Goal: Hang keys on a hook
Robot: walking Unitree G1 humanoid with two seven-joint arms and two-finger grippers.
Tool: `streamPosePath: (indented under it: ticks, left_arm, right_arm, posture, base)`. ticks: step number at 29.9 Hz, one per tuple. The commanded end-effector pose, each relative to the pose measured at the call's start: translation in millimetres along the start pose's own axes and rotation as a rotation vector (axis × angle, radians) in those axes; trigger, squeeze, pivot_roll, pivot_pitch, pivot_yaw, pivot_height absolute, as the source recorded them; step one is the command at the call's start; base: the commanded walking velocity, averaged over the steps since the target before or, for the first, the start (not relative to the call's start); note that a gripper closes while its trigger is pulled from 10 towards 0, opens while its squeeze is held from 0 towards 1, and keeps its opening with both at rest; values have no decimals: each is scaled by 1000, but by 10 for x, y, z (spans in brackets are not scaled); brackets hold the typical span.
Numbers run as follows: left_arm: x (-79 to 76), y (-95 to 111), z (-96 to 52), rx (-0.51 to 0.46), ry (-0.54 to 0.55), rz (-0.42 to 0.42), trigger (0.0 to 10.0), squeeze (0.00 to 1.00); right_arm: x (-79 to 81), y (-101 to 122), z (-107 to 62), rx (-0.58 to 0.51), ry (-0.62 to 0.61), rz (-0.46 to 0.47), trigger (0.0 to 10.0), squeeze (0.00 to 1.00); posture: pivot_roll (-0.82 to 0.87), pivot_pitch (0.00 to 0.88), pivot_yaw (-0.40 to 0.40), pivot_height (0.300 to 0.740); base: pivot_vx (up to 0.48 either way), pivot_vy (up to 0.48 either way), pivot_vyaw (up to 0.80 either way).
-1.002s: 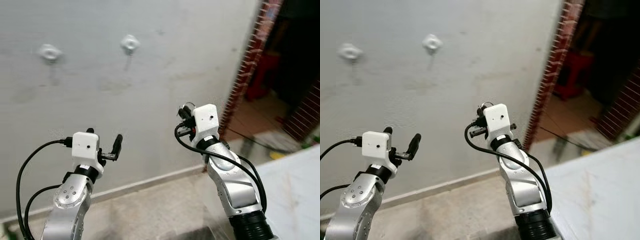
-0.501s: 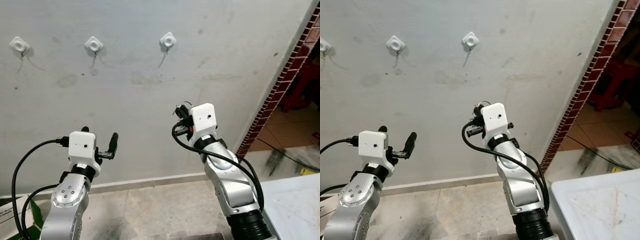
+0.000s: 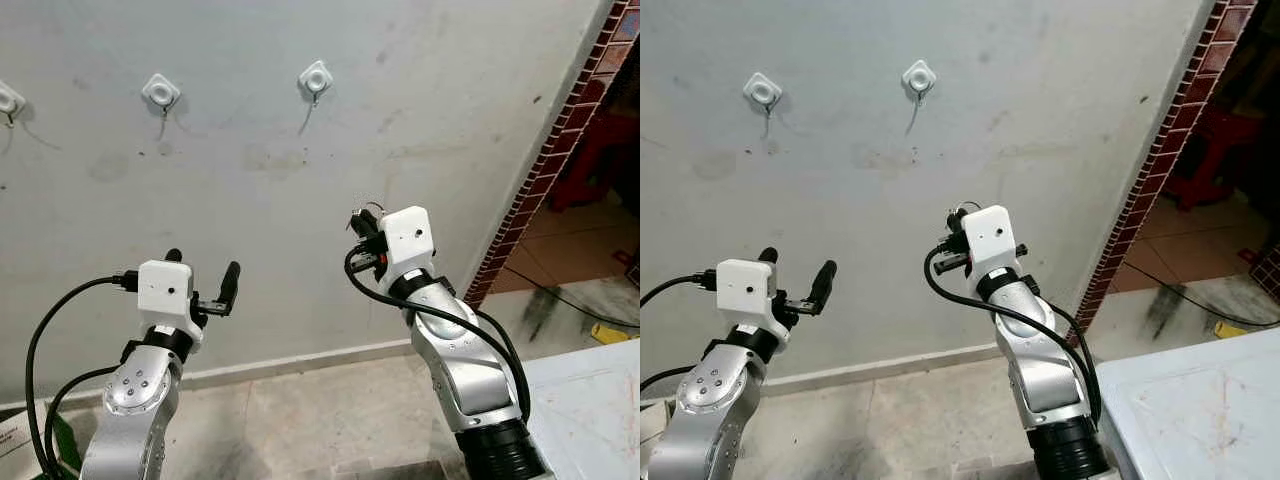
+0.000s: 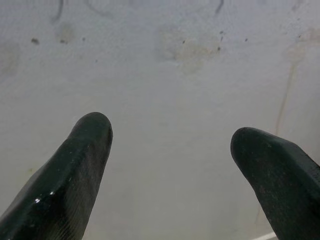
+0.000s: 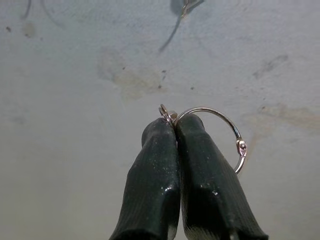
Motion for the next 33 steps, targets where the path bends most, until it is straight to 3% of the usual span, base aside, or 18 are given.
streamPosePath:
  ticks: [1, 33]
  left_arm:
    - [-1, 41, -1, -17, -4, 3, 10000, 0]
    - [-19, 40, 3, -18, -17, -14, 10000, 0]
  right_arm:
    - [13, 38, 8, -15, 4, -1, 10000, 0]
    - [-18, 45, -42, -23, 10, -10, 10000, 0]
  posture:
    - [126, 0, 7, 740]
    - [123, 0, 10, 740]
  base:
    - [304, 0, 0]
    - [311, 0, 0]
Point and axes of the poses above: a point about 5 cm out from each wrist's last joint towards the gripper, its own z axis pointing out of the wrist towards the gripper, its own y axis along the axis of the wrist's last joint, x = y × z, the point moved 4 cm from there along z, pointing out of the wrist towards the gripper, and after that the axes turned 11 degrees about z, right-handed, at the moved point
